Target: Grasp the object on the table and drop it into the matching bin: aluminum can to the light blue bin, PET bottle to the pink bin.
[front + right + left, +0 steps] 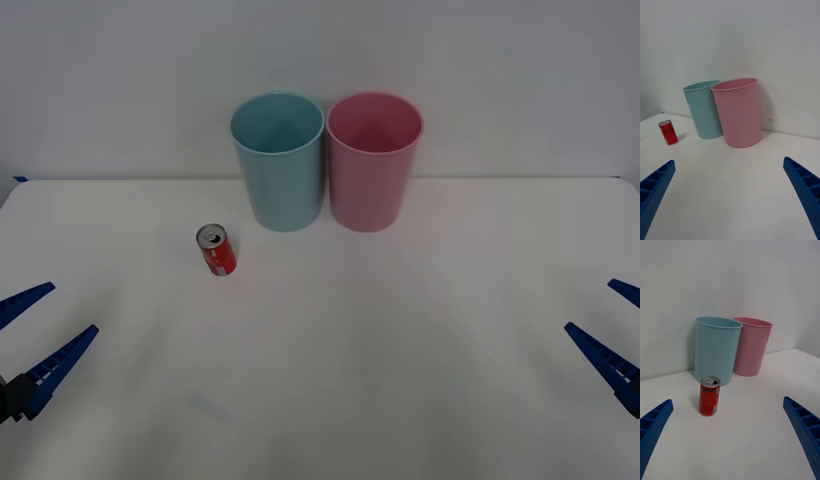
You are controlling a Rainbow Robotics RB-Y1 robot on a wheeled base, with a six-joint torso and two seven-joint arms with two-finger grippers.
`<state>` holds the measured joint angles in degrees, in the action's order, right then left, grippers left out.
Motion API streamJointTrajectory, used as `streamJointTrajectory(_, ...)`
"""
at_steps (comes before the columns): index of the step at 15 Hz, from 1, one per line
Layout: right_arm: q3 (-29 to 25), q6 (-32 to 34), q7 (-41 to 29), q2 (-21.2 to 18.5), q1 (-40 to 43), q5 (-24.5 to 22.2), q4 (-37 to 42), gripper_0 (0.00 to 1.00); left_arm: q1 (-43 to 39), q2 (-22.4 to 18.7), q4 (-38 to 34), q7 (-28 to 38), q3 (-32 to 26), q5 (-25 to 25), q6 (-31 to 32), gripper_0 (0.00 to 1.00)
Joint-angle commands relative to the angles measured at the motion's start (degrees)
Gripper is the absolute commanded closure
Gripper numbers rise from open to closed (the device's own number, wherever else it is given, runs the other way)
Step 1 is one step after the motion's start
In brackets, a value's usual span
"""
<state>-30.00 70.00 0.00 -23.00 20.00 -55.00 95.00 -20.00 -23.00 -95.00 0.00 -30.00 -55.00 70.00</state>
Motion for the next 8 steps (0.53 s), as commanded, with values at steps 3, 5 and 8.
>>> streamJointTrajectory(3,0.0,0.0,0.0,0.0,0.0,0.0,0.0,0.00,-0.6,1.2,0.9,-0.1,-0.2,0.2,-0.2,0.00)
streamJointTrajectory(5,0.0,0.0,0.0,0.0,0.0,0.0,0.0,0.00,-0.7,0.6,0.8,-0.4,-0.2,1.0,-0.3,0.00)
streamJointTrajectory(8,0.0,0.0,0.0,0.0,0.0,0.0,0.0,0.00,-1.2,0.6,0.9,-0.7,-0.1,0.8,-1.2,0.00)
